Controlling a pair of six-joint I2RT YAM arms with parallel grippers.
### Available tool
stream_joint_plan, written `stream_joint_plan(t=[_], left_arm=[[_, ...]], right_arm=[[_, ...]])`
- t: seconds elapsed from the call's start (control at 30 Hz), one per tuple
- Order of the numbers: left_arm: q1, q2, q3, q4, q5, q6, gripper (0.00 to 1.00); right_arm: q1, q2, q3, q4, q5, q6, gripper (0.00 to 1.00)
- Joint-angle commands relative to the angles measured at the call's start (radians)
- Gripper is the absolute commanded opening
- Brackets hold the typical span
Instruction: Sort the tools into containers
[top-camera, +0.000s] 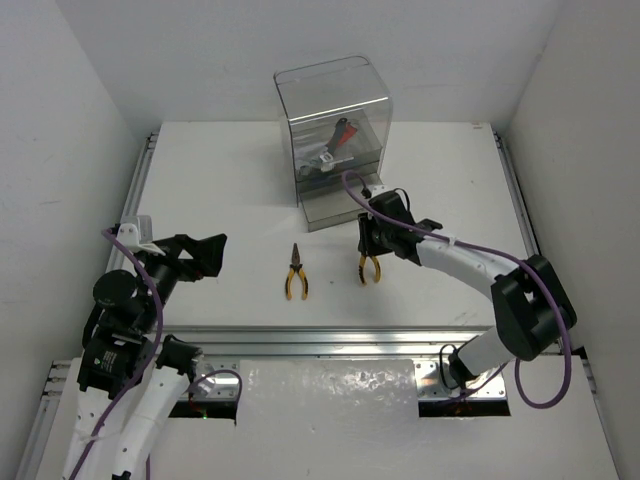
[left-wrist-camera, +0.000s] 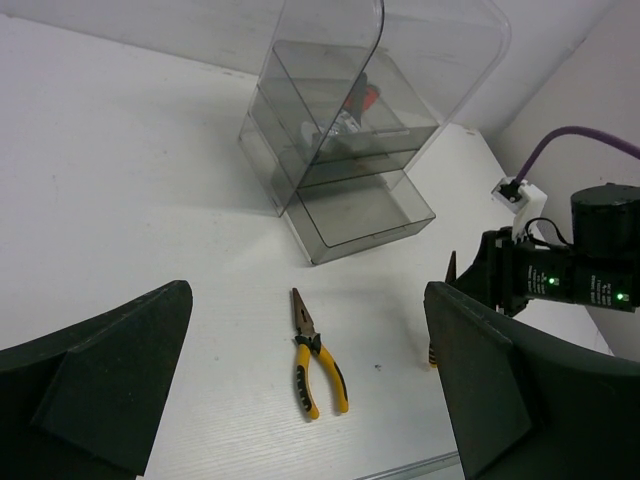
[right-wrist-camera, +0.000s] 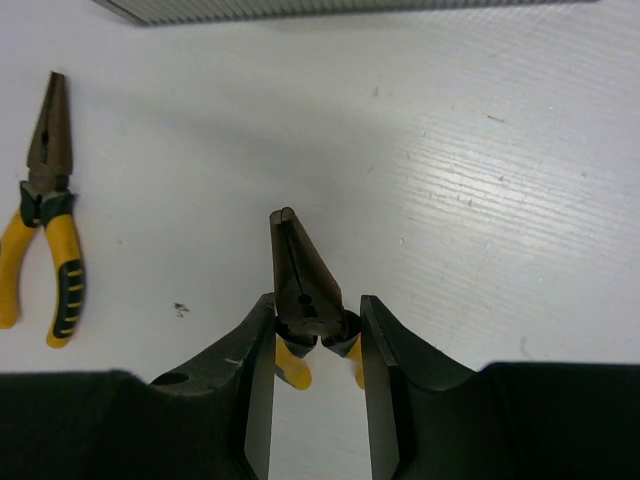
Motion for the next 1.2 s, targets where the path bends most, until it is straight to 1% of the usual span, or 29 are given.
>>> stream_joint_plan(t=[0.0,0.43,0.53,0.57,0.63,0.67,0.73,0.83,0.9,0.97,1.1,1.17], left_arm=[[-0.012,-0.004,0.002,0.038,-0.004,-0.004,1.00],[-0.010,-0.012,0.001,0.038,-0.009,-0.005,1.00],[-0.010,-0.010,0.002,0.038,-0.009,-0.005,1.00],[-0.010,-0.010,0.001,0.038,-0.009,-0.005,1.00],[-0.010,-0.012,0.001,0.038,-0.010,-0.005,1.00],[-0.010,-0.012,0.001,0.038,-0.010,-0.005,1.00],[-0.010,-0.013,0.001,0.038,-0.010,-0.005,1.00],[-0.010,-0.012,0.001,0.038,-0.009,-0.005,1.00],[-0.010,-0.010,0.002,0.038,-0.007,-0.005,1.00],[-0.012,-0.012,0.001,0.039,-0.006,-0.005,1.00],[-0.012,-0.007,0.002,0.039,-0.001,-0.004,1.00],[-0.012,-0.007,0.002,0.039,0.002,-0.002,1.00]], right_arm=[[-0.003,-0.074,-0.002,0.121,0.018,0.031,0.00],[-0.008,-0.076,0.130,0.198,0.093,0.080,0.00],[-0.040,-0.060,0.184,0.198,0.097,0.181,0.00],[-0.052,-0.056,0.192,0.206,0.096,0.248,0.00],[-0.093,-0.036,0.208,0.222,0.079,0.322,0.00],[-0.118,-0.027,0.213,0.223,0.079,0.405,0.00],[-0.143,0.015,0.234,0.261,0.065,0.471,0.00],[-0.182,0.093,0.267,0.336,0.015,0.626,0.00],[-0.198,0.142,0.296,0.361,-0.008,0.665,0.00],[-0.199,0.218,0.398,0.341,-0.007,0.692,0.00],[-0.204,0.325,0.460,0.335,-0.028,0.752,0.00],[-0.204,0.352,0.468,0.354,-0.048,0.778,0.08]])
